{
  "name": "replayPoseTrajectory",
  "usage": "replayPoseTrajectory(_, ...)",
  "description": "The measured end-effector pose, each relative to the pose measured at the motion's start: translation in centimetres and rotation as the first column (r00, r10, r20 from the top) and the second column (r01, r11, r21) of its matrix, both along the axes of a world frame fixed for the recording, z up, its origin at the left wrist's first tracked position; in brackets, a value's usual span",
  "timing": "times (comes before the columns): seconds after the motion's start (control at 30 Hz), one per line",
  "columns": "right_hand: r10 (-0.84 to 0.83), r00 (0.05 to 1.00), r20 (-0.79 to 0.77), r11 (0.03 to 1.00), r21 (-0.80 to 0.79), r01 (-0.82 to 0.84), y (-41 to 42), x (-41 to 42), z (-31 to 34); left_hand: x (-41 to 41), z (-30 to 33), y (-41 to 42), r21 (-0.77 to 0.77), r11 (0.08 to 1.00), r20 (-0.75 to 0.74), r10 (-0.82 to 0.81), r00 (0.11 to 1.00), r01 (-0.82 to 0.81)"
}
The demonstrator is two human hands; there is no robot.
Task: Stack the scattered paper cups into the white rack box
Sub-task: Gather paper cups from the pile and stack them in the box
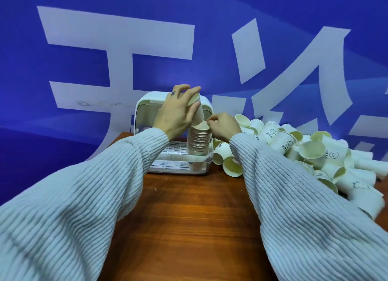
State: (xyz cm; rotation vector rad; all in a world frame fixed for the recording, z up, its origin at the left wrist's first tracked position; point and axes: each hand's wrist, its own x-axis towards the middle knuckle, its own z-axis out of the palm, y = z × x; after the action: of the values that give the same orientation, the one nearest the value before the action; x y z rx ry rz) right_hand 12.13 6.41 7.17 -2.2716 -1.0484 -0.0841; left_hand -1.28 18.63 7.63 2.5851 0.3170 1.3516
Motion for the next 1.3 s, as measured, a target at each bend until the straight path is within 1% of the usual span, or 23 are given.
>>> replayPoseTrajectory(0.07, 0.051, 0.989, -0.138, 0.993, 0.116, -0.035, -0.4, -0.1, -0.6, 1.3, 0.0, 0.0, 0.04, 0.999, -0.082, -0.019, 0.996, 0.022)
replayPoseTrajectory(0.13, 0.121, 0.951, -0.286, 0.974, 0.221, -0.058, -0.7, -0.3, -1.0, 2.3, -0.1, -0.1, 0.053, 0.997, -0.166, -0.043, 0.985, 0.053)
replayPoseTrajectory(0.23, 0.142, 0.918, -0.369, 0.957, 0.287, -0.033, -1.0, -0.1, -1.5, 3.1, -1.3, -0.4, 0.068, 0.995, -0.353, -0.04, 0.935, 0.069)
replayPoseTrajectory(0.3, 0.106, 0.925, -0.366, 0.951, 0.308, 0.013, -1.3, 0.3, -1.9, 3.2, -3.2, -0.4, 0.064, 0.997, -0.464, 0.003, 0.886, 0.031)
replayPoseTrajectory(0.37, 0.062, 0.944, -0.323, 0.939, 0.339, 0.054, -1.6, 0.8, -2.1, 3.2, -4.5, -0.4, 0.047, 0.999, -0.47, 0.034, 0.882, -0.013)
replayPoseTrajectory(0.43, 0.033, 0.958, -0.286, 0.923, 0.376, 0.08, -2.5, 1.3, -2.0, 3.1, -4.4, -0.5, 0.096, 0.995, -0.48, 0.072, 0.874, -0.029)
replayPoseTrajectory(0.53, -0.009, 0.975, -0.224, 0.914, 0.394, 0.099, -5.2, 2.1, -1.6, 2.9, -3.6, -1.1, 0.162, 0.986, -0.545, 0.125, 0.829, -0.042)
replayPoseTrajectory(0.57, -0.02, 0.978, -0.209, 0.913, 0.394, 0.103, -6.0, 2.6, -1.4, 2.9, -3.6, -1.2, 0.176, 0.983, -0.515, 0.141, 0.846, -0.057)
replayPoseTrajectory(0.6, -0.03, 0.981, -0.194, 0.917, 0.384, 0.104, -7.2, 3.0, -1.4, 2.9, -3.9, -1.9, 0.204, 0.977, -0.449, 0.155, 0.88, -0.068)
replayPoseTrajectory(0.67, -0.046, 0.986, -0.16, 0.94, 0.326, 0.097, -9.5, 3.8, -1.3, 3.0, -4.3, -3.7, 0.311, 0.948, -0.256, 0.15, 0.955, -0.066)
replayPoseTrajectory(0.7, -0.056, 0.991, -0.125, 0.96, 0.265, 0.088, -10.6, 4.1, -1.3, 3.2, -4.6, -4.8, 0.358, 0.933, -0.186, 0.108, 0.977, -0.035)
replayPoseTrajectory(0.73, -0.068, 0.995, -0.067, 0.981, 0.179, 0.079, -11.7, 4.2, -1.4, 3.6, -4.9, -5.9, 0.385, 0.923, -0.16, 0.045, 0.986, 0.021)
replayPoseTrajectory(0.77, -0.074, 0.997, 0.005, 0.994, 0.076, 0.073, -12.7, 4.3, -1.5, 4.1, -5.3, -6.9, 0.397, 0.913, -0.189, -0.013, 0.982, 0.089)
replayPoseTrajectory(0.8, -0.063, 0.996, 0.062, 0.998, -0.027, 0.065, -13.8, 4.3, -1.6, 4.6, -5.6, -8.0, 0.392, 0.907, -0.264, -0.049, 0.963, 0.153)
replayPoseTrajectory(0.87, 0.015, 0.995, 0.097, 0.977, -0.212, 0.006, -15.6, 4.0, -1.9, 5.8, -6.8, -9.7, 0.328, 0.92, -0.443, -0.052, 0.895, 0.216)
replayPoseTrajectory(0.93, 0.097, 0.989, 0.108, 0.926, -0.375, -0.05, -17.0, 3.8, -2.4, 7.1, -8.2, -10.7, 0.244, 0.949, -0.557, -0.03, 0.83, 0.198)
replayPoseTrajectory(1.0, 0.14, 0.978, 0.158, 0.863, -0.504, -0.042, -17.8, 3.9, -3.2, 8.3, -9.4, -11.3, 0.132, 0.978, -0.646, -0.039, 0.763, 0.161)
replayPoseTrajectory(1.03, 0.169, 0.964, 0.206, 0.836, -0.548, -0.029, -18.0, 4.0, -3.8, 8.7, -9.9, -11.4, 0.075, 0.987, -0.684, -0.05, 0.727, 0.139)
replayPoseTrajectory(1.07, 0.196, 0.945, 0.262, 0.818, -0.575, -0.01, -18.1, 4.2, -4.4, 9.0, -10.3, -11.5, 0.045, 0.993, -0.71, -0.048, 0.702, 0.114)
replayPoseTrajectory(1.1, 0.211, 0.923, 0.32, 0.815, -0.579, 0.014, -18.3, 4.2, -4.8, 9.2, -10.5, -11.6, 0.053, 0.995, -0.714, -0.025, 0.7, 0.089)
replayPoseTrajectory(1.2, 0.209, 0.87, 0.447, 0.876, -0.481, 0.037, -18.9, 4.8, -6.0, 9.5, -10.9, -11.8, 0.195, 0.98, -0.639, 0.101, 0.763, 0.033)
replayPoseTrajectory(1.3, 0.171, 0.871, 0.461, 0.925, -0.378, 0.019, -19.1, 5.2, -6.1, 9.3, -10.4, -11.8, 0.254, 0.967, -0.559, 0.143, 0.817, 0.004)
